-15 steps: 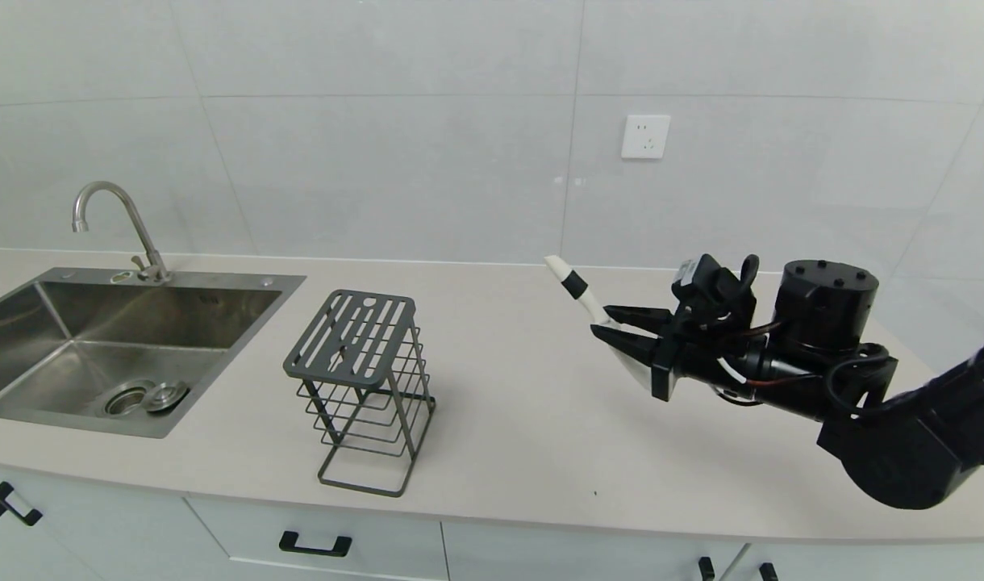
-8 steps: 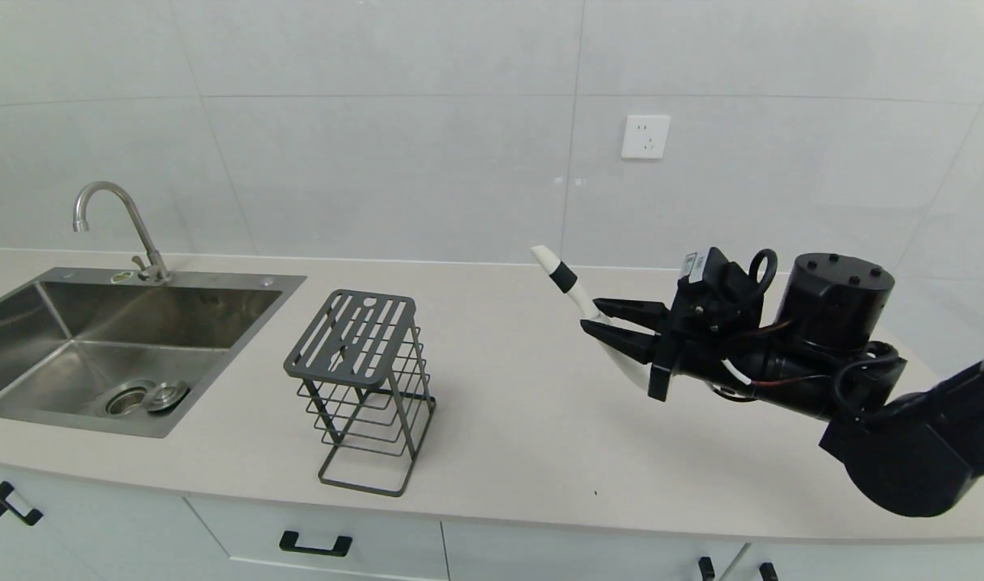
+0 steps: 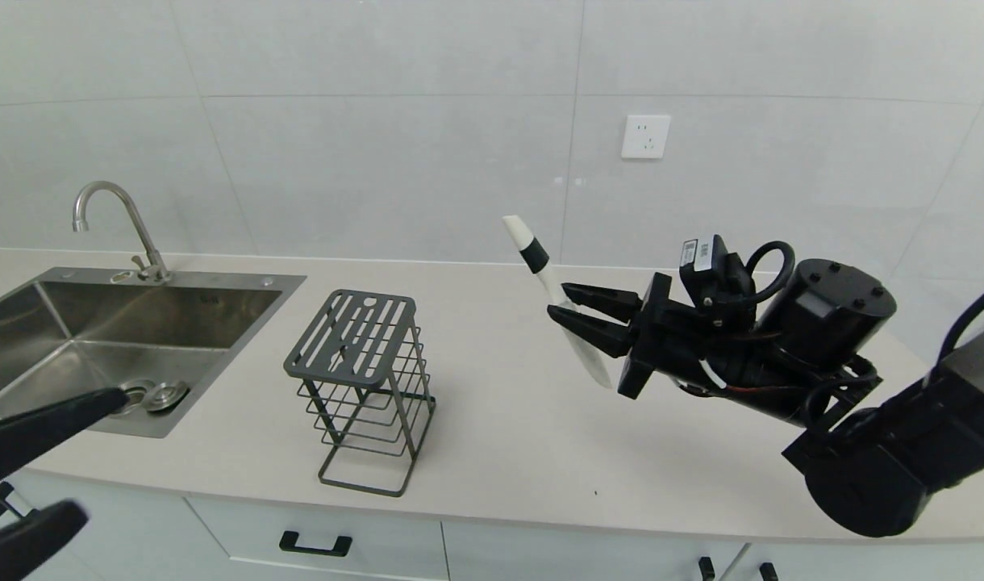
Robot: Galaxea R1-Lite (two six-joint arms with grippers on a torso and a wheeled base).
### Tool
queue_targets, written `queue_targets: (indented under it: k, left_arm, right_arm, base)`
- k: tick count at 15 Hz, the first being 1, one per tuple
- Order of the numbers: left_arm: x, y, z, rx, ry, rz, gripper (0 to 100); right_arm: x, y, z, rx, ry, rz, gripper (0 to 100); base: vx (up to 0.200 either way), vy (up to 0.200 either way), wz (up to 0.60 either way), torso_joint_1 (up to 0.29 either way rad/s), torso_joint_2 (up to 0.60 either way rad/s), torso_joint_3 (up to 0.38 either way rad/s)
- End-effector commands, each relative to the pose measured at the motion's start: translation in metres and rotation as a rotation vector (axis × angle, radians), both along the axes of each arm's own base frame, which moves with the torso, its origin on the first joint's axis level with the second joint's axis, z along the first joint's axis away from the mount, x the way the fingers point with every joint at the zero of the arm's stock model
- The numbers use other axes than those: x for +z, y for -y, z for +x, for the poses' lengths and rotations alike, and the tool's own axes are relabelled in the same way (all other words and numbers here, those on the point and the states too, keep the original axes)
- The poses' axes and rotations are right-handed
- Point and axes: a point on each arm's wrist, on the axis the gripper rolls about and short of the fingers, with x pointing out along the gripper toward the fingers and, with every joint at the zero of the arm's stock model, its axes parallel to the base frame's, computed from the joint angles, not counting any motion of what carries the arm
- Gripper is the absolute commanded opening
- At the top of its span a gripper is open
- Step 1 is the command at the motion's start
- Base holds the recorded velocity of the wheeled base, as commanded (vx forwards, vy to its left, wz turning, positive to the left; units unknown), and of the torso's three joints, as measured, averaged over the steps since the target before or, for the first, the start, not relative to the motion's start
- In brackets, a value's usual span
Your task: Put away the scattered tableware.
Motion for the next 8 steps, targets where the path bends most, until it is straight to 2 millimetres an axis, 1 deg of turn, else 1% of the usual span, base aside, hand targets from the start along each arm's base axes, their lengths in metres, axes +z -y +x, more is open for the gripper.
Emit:
queue_targets:
  k: [1,2,5,6,8]
  left_arm:
    - [0.006,0.019,0.07,-0.053,-0.11,0.021,100]
    - [0.007,0.027,0.074,-0.097,-0.086,0.02,100]
    - [0.01,0.046,0.074,-0.179,-0.06,0.013,100]
    - [0.013,0.06,0.085,-0.181,-0.06,0.01,100]
    - [0.007,0.077,0.104,-0.157,-0.068,0.046,100]
  right_arm:
    - [-0.013,-0.019,-0.003,0.054,-0.032,0.007,0]
    - [-0.014,-0.023,-0.007,0.072,-0.042,0.006,0]
    - [-0.012,-0.026,-0.009,0.084,-0.068,0.023,0]
    - [-0.008,-0.028,-0.008,0.087,-0.066,0.037,0]
    - [-0.004,-0.032,-0.007,0.059,-0.051,0.057,0]
  base:
    - [0.0,0.0,0.0,0.0,0.0,0.0]
    - [0.0,0.0,0.0,0.0,0.0,0.0]
    - [0.0,0.0,0.0,0.0,0.0,0.0]
    - [0.0,0.0,0.0,0.0,0.0,0.0]
    - [0.0,0.0,0.0,0.0,0.0,0.0]
